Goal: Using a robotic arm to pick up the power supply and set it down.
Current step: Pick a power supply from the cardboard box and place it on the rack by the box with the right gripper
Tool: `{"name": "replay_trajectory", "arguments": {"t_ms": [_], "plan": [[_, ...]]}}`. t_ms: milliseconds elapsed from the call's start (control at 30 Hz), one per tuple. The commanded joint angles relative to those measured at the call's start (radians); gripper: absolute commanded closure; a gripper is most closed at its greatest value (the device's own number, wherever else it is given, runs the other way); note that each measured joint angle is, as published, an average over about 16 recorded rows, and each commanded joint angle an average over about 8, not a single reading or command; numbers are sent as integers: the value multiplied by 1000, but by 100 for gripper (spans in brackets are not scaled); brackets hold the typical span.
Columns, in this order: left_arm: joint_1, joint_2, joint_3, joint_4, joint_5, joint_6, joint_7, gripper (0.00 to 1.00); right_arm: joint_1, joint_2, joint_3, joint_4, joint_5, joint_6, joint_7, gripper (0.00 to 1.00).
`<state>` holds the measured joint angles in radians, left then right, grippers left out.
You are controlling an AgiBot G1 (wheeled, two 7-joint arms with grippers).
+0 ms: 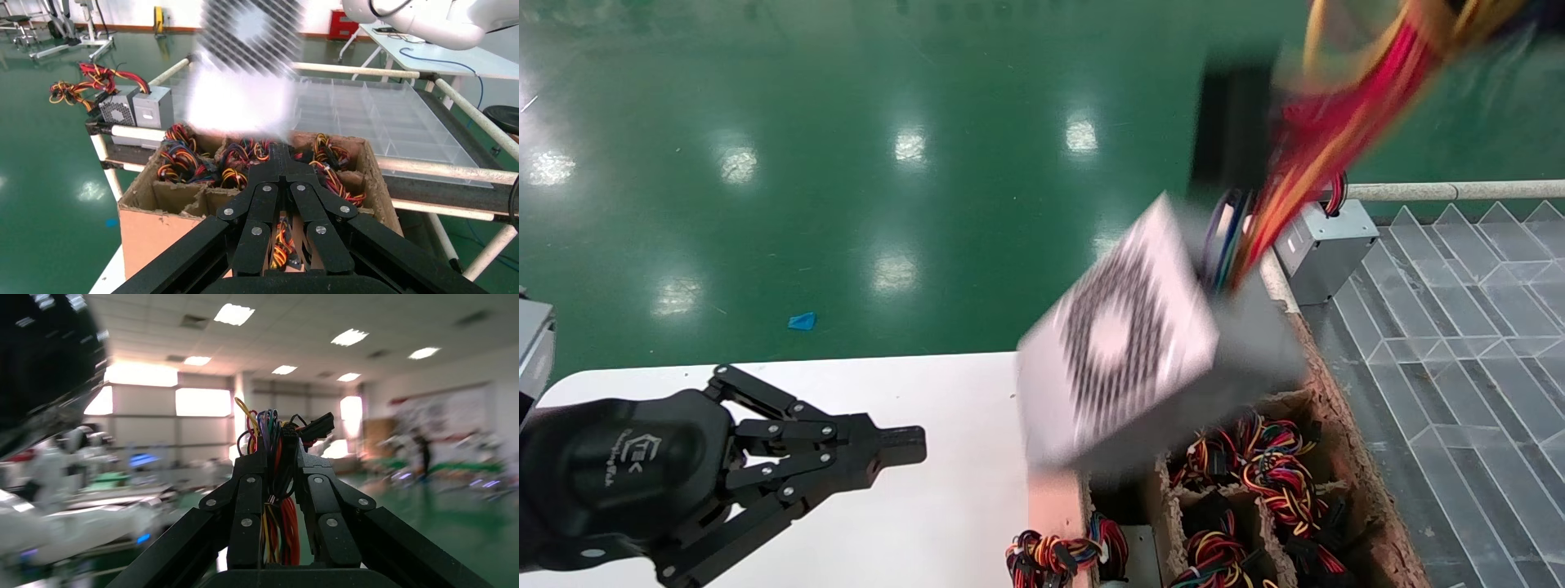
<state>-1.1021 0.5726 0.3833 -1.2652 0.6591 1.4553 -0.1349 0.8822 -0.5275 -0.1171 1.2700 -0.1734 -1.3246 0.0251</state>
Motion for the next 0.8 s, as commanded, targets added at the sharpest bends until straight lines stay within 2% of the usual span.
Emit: {"name": "replay_trajectory", "arguments": {"t_ms": [33, 200, 367, 533, 800], "plan": [[0, 0, 0, 0, 0, 0, 0, 100, 22, -8, 22, -7, 14, 33, -24, 100], [0, 0, 0, 0, 0, 0, 0, 100, 43, 21, 44, -42, -18, 129, -64, 100], [0, 0, 0, 0, 0, 0, 0, 100, -2, 95, 58, -56, -80, 238, -97, 100], [0, 0, 0, 0, 0, 0, 0, 100, -107, 132, 107, -52, -85, 336, -137, 100], [0, 0, 0, 0, 0, 0, 0, 100, -322, 96, 277, -46, -1, 422, -239, 100]]}}
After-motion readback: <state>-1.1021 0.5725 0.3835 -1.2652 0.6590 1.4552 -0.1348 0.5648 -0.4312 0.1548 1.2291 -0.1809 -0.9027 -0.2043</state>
